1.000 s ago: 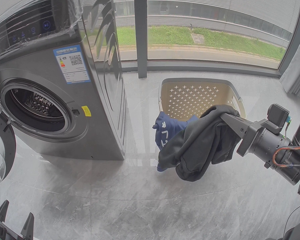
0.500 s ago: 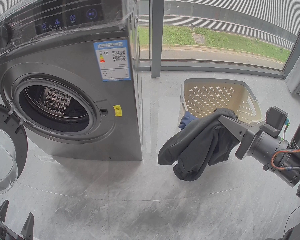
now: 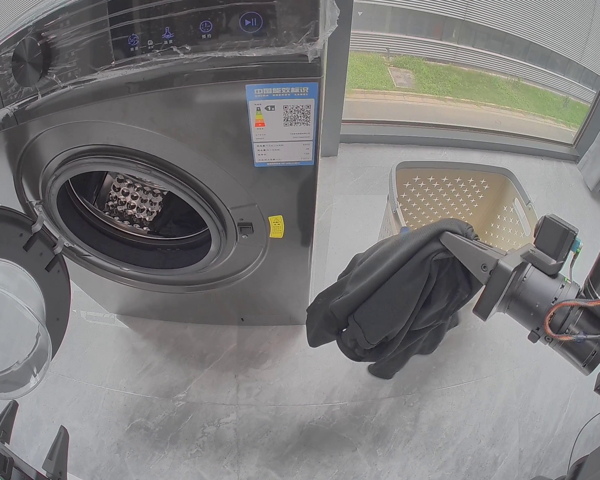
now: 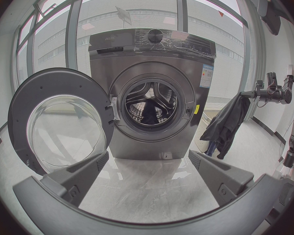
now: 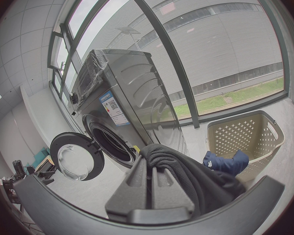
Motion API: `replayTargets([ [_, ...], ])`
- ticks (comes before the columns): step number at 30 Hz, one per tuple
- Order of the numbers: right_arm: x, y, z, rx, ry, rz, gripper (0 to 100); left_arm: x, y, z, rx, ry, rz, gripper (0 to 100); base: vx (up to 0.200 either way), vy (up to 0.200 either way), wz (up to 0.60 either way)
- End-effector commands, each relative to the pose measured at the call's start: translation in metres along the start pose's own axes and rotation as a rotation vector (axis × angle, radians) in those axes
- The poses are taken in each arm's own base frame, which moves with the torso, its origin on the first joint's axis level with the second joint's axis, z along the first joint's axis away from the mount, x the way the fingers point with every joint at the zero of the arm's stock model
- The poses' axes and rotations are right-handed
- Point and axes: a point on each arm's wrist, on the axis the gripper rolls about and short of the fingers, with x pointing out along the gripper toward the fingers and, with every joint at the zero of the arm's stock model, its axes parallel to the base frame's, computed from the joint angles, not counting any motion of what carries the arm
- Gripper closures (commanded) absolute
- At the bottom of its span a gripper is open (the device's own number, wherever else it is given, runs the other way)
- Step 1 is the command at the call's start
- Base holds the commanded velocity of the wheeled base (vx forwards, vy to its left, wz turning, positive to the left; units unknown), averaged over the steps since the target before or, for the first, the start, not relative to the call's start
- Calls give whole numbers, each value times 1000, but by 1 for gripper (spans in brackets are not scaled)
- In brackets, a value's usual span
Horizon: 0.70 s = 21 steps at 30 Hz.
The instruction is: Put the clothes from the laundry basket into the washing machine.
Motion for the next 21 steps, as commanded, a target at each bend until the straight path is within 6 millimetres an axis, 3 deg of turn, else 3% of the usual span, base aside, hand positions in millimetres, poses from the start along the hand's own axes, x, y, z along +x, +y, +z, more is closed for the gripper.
replayTargets([
  [1,0,0,0,0,-1,2,100,0,0,-3,0,3,1,0,-200,0,0],
  [8,3,1,-3,-3,14,3,100,0,0,-3,-3,5,1,0,-200,0,0],
  [17,3,0,-4,-1,7,2,100,0,0,-3,-8,3,3,0,0,0,0],
  [21,3,0,-4,-1,7,2,100,0,0,-3,-10,3,3,0,0,200,0],
])
